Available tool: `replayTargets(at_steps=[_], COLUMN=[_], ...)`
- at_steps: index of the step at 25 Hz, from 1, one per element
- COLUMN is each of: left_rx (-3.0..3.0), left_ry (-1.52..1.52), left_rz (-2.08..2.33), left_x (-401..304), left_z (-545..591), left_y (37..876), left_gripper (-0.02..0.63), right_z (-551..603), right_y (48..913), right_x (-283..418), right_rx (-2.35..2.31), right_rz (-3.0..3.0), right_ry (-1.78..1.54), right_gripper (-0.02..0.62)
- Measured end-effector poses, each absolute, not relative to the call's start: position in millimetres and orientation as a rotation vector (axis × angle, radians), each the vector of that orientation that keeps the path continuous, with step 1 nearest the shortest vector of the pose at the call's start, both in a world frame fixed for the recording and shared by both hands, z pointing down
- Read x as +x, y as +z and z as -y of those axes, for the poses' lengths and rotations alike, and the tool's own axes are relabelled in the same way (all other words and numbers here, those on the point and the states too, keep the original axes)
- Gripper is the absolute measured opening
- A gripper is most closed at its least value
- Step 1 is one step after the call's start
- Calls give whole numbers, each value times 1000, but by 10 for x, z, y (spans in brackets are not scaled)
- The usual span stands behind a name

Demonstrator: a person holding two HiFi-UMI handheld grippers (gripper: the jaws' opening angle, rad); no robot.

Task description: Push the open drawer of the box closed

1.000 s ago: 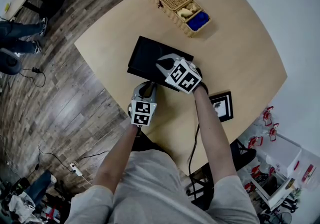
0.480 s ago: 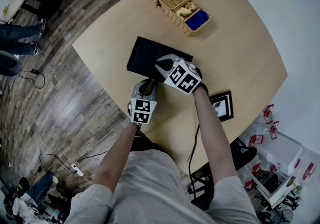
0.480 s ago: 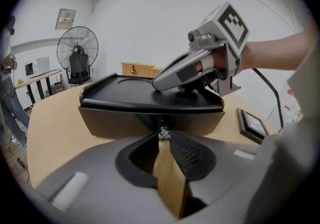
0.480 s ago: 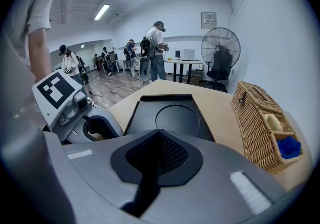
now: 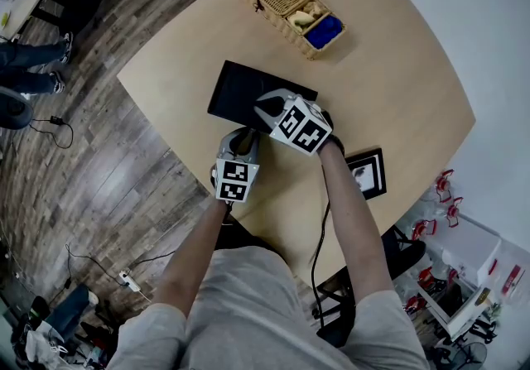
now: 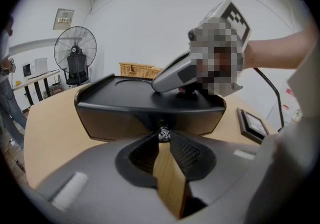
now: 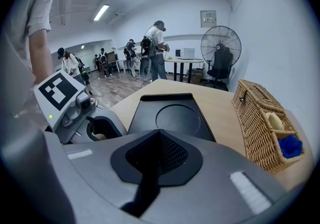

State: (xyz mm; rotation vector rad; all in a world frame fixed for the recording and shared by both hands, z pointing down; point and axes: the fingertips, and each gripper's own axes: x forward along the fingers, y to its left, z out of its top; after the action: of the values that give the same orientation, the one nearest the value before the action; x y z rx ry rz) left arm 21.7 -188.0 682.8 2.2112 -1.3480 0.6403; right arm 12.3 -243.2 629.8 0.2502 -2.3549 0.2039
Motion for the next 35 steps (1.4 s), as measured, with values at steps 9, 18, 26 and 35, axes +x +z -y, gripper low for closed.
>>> replayTargets(at_steps=[9,18,26,35], left_rx=[2208,2223,2243,2290], left_ry=[654,664,632,589], left_rz=[1347,1341,1361,1352], left_x=[226,165,-9,-42], left_z=[1876,1798,1716,1528], left_y=[6813,6722,6492,6251], left_gripper=[126,137,137,137], right_z=[2438,2506,2418,1763], right_y=[6300,6241,5916,5951], right_x=[129,127,136,511], right_rx=[256,283,532,1012], right_rz=[2355,2339,2369,2338], right_ry=[204,233,294,579], right_gripper=[0,0,0,0])
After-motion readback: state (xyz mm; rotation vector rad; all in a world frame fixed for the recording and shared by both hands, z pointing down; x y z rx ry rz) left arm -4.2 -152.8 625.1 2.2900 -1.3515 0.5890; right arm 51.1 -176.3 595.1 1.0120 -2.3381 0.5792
